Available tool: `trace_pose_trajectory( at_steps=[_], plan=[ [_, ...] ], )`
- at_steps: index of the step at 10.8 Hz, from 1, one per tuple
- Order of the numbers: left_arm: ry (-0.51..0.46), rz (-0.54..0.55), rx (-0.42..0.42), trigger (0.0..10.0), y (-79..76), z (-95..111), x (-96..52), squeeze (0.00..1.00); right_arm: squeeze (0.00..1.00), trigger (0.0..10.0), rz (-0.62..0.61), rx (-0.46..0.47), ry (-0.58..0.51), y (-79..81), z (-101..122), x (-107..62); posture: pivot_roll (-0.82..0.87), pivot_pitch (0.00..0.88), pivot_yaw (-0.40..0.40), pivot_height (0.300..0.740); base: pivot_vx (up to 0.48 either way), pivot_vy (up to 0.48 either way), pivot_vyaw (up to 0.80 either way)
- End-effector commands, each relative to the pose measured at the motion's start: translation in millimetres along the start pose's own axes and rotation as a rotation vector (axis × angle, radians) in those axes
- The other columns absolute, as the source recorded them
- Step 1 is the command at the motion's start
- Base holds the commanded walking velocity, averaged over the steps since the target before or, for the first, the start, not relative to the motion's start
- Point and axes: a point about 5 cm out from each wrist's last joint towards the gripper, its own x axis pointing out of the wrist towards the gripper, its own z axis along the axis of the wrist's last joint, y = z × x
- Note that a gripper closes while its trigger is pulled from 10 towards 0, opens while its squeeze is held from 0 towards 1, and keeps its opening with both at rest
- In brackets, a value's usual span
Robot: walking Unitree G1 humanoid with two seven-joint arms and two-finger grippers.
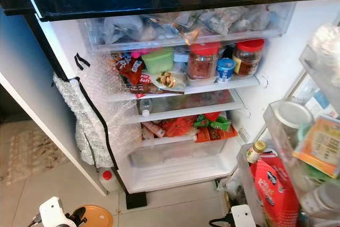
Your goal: Restocking fridge
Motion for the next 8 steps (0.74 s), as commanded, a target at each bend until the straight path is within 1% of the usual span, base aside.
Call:
trace_pose_trajectory(
  at_steps=[1,2,3,5,6,8],
  plan=[
    [0.014,0.006,0.013,10.0,3.1,-2,-0.5,0.00,0.00,10.0,-0.017,-0.002,0.003,-4.2,0,0.1,-0.03,0.041,0.002,0.740,0.000,0.000,0.00],
    [0.014,0.006,0.013,10.0,3.2,-1,-0.5,0.00,0.00,10.0,-0.029,-0.008,0.006,-5.7,0,0.1,-0.03,0.041,0.002,0.740,0.000,0.000,0.00],
    [0.012,0.004,0.012,10.0,3.2,-1,-0.5,0.00,0.00,10.0,-0.059,-0.024,0.013,-10.8,0,0.0,-0.03,0.041,0.003,0.740,0.000,0.000,0.00],
    [0.003,-0.001,0.010,10.0,2.0,2,0.4,0.00,0.00,10.0,-0.146,-0.047,0.016,-27.0,-1,-0.9,-0.03,0.041,0.003,0.740,0.000,0.000,0.00],
    [-0.001,-0.003,0.010,10.0,1.0,4,0.8,0.00,0.00,10.0,-0.171,-0.048,0.023,-32.2,-2,-1.4,-0.03,0.042,0.004,0.740,0.000,0.000,0.00],
    [-0.005,-0.006,0.010,10.0,0.3,5,1.1,0.00,0.00,10.0,-0.192,-0.064,0.035,-40.1,-4,-2.3,-0.03,0.040,0.004,0.740,0.000,0.000,0.00]
  ],
)
